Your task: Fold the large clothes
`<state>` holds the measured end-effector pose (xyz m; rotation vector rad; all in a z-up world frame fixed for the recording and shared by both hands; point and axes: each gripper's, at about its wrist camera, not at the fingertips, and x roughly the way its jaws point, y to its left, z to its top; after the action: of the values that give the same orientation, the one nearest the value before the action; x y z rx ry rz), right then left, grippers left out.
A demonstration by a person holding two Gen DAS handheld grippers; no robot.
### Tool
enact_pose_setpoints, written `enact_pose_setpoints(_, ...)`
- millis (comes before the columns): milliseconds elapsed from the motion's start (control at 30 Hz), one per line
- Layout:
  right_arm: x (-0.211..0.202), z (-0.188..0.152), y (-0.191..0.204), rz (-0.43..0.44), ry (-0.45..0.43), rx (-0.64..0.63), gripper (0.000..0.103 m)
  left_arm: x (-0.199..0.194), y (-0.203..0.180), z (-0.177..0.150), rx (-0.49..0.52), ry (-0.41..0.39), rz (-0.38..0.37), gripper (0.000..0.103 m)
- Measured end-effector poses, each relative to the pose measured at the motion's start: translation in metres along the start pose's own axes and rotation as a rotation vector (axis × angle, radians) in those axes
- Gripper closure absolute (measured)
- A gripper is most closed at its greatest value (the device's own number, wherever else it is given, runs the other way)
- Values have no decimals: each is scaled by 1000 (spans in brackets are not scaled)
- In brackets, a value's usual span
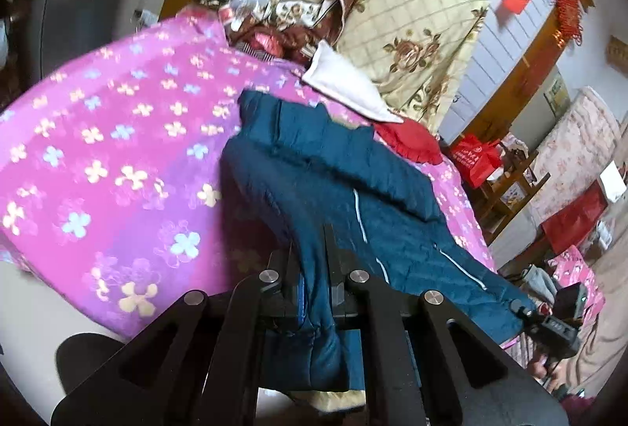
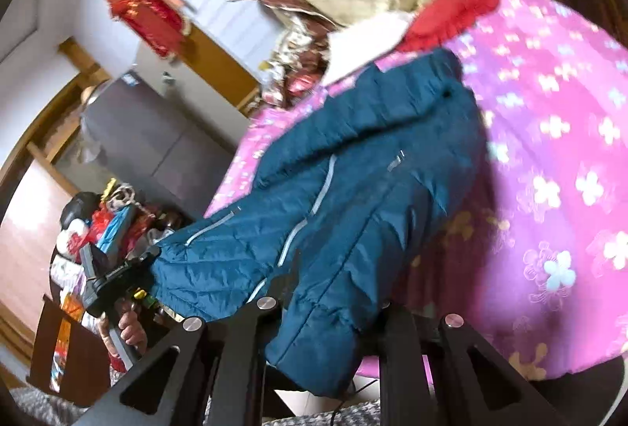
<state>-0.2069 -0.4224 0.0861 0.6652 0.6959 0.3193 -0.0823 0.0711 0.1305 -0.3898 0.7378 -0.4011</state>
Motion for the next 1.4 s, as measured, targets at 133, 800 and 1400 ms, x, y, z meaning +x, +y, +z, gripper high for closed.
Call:
enact_pose_setpoints(133,-7,6,7,9,-26,-3,89,-8,4,5,-30,-7,11,98)
enact_pose_setpoints(800,127,244,-11,-266,-165,-52,89,206,-44,212,107,-5,403,97)
enact_pose_setpoints(1400,313,318,-134,-458,49,98,85,421,23,240,25,191,554,93)
